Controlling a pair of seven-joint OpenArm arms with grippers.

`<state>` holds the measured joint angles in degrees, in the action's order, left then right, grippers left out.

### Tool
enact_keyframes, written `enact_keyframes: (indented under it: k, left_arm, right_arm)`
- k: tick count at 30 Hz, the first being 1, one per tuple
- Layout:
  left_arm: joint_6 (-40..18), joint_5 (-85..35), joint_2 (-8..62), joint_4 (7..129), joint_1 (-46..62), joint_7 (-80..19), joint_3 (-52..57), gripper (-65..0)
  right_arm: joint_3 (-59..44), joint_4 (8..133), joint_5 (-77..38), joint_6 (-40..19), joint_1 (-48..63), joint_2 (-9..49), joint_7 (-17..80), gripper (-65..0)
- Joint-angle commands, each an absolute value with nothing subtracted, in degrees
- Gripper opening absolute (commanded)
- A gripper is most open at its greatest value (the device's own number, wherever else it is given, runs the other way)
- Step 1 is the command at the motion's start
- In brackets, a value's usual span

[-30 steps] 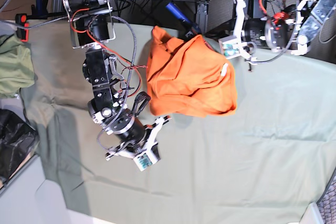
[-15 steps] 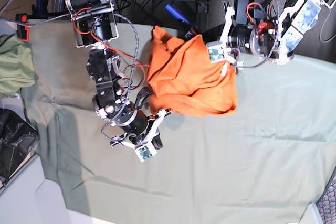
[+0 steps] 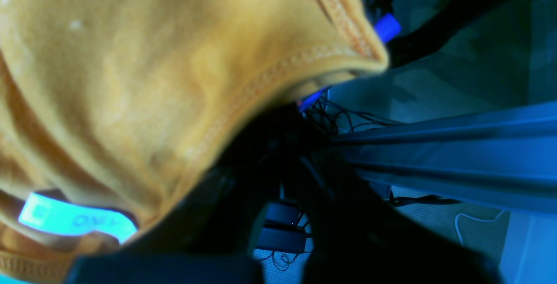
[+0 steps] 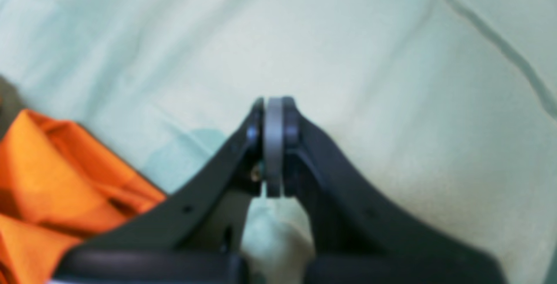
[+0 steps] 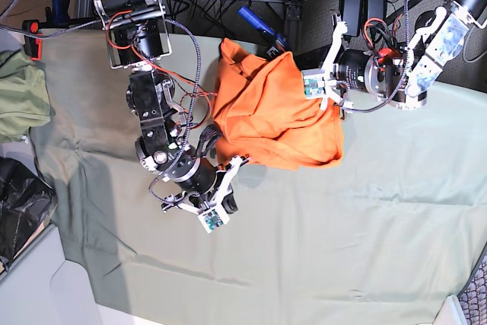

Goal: Fold the T-shirt properly
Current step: 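Release the bundle and pull the right gripper away from the shirt, then grasp the orange bundle's edge with the left gripper and drag it across the cloth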

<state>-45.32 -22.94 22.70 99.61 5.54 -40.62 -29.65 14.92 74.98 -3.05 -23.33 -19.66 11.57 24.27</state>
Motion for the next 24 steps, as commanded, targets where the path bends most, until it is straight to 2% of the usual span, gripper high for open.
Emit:
enact_keyframes:
  k: [1,13,24]
  left_arm:
    - [-40.0,-23.5,22.1,100.7,2.4,-35.2,-28.4,-65.0]
    - [-40.0,-25.3,23.5,100.7,-2.8,-36.4,-28.4,-65.0]
    - [-40.0,-27.9,28.8,100.9,-4.0,-37.5,-28.4,-65.0]
  right_arm:
    - [14.7,75.8,-3.5,-27.3,-21.1,11.7,23.2,-65.0]
    - [14.7,75.9,-6.8,-27.3,-21.1,13.3,29.0,-65.0]
    - [14.7,75.9,-8.2,-27.4,-21.1,16.3,29.8,-65.0]
